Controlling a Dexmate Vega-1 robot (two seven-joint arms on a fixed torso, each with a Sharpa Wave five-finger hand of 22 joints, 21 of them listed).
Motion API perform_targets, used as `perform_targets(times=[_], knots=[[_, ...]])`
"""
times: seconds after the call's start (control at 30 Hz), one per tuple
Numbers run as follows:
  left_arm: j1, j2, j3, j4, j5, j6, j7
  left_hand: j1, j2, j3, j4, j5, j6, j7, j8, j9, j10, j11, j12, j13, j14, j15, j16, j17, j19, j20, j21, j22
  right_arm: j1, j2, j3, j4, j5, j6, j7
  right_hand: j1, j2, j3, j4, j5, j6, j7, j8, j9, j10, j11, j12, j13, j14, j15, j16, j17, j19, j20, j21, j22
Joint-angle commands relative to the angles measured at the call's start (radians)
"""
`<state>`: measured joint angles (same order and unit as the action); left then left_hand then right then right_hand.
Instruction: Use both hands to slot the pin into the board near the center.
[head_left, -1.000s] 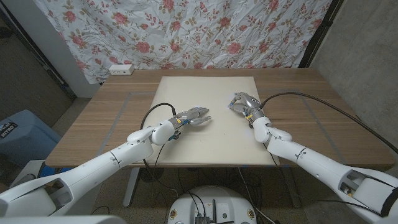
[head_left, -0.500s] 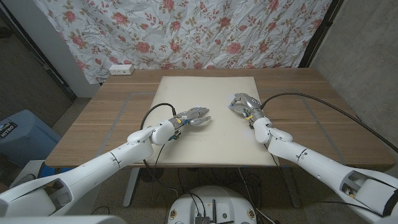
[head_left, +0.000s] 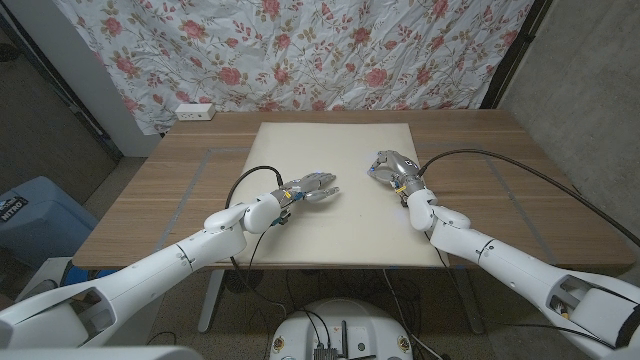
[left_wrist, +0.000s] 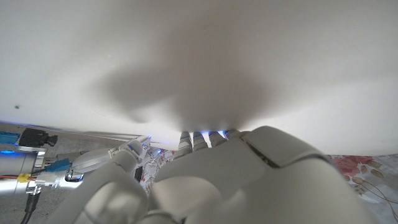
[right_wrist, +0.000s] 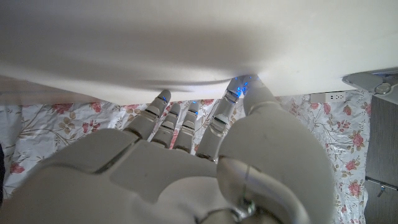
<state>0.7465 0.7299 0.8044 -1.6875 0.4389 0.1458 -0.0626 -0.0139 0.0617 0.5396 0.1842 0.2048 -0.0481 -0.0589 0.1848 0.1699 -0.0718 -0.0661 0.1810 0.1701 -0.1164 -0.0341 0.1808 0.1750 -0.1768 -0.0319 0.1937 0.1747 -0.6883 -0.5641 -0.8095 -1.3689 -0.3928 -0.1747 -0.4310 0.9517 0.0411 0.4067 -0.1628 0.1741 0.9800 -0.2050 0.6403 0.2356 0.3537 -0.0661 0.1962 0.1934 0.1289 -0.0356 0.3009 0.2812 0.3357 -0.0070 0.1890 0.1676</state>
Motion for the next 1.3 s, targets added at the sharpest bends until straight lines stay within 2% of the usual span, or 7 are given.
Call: perform_targets(times=[0.03, 0.17, 0.4, 1.3], knots=[[-0.008, 0.0, 0.002, 0.007, -0.003, -0.002, -0.01, 0.013, 0.122, 0.007, -0.003, 0.004, 0.009, -0.004, 0.003, 0.002, 0.007, 0.001, 0.003, 0.002, -0.001, -0.034, 0.002, 0.001, -0.038, -0.131, 0.006, 0.002, 0.012, 0.008, 0.0, 0.016, 0.009, 0.019, 0.007, 0.007, -0.006, -0.007, 0.0, 0.004, -0.019, -0.006, -0.012, -0.001, -0.01, 0.007, 0.0, 0.001, 0.007, -0.015, 0.008, 0.003, 0.006, 0.004, 0.005, 0.002], [-0.012, -0.001, 0.0, 0.013, -0.009, -0.004, -0.015, 0.015, 0.123, 0.009, -0.004, 0.005, 0.009, -0.003, 0.003, 0.002, 0.008, 0.003, 0.003, 0.002, -0.001, -0.032, 0.002, 0.001, -0.038, -0.129, 0.005, 0.002, 0.015, 0.014, 0.002, 0.03, 0.021, 0.034, 0.006, -0.007, -0.014, -0.016, 0.005, 0.004, -0.047, 0.0, -0.023, -0.001, -0.015, 0.015, 0.0, 0.002, 0.007, -0.012, 0.007, 0.004, 0.007, 0.007, 0.005, 0.002], [-0.016, -0.003, 0.001, 0.018, -0.014, -0.006, -0.02, 0.017, 0.125, 0.013, -0.006, 0.005, 0.012, -0.004, 0.004, 0.002, 0.011, 0.002, 0.004, 0.002, 0.0, -0.032, 0.002, 0.001, -0.038, -0.128, 0.005, 0.002, 0.023, 0.014, -0.003, 0.044, 0.02, 0.049, 0.009, -0.021, -0.018, -0.023, 0.01, 0.004, -0.062, 0.004, -0.029, 0.0, -0.023, 0.018, -0.002, 0.002, 0.004, -0.008, 0.005, 0.005, 0.006, 0.014, 0.004, 0.002], [-0.012, 0.001, 0.002, 0.007, -0.022, 0.01, -0.026, 0.02, 0.125, 0.026, -0.007, 0.006, 0.018, -0.005, 0.005, 0.003, 0.015, 0.002, 0.004, 0.002, 0.002, -0.031, 0.002, 0.0, -0.034, -0.127, 0.006, 0.001, 0.012, -0.006, 0.005, 0.033, 0.027, 0.074, 0.022, -0.033, -0.037, -0.038, 0.004, 0.004, -0.115, 0.007, -0.046, 0.003, -0.052, 0.031, -0.006, 0.003, -0.004, 0.007, -0.003, 0.002, -0.001, 0.024, 0.001, 0.002]])
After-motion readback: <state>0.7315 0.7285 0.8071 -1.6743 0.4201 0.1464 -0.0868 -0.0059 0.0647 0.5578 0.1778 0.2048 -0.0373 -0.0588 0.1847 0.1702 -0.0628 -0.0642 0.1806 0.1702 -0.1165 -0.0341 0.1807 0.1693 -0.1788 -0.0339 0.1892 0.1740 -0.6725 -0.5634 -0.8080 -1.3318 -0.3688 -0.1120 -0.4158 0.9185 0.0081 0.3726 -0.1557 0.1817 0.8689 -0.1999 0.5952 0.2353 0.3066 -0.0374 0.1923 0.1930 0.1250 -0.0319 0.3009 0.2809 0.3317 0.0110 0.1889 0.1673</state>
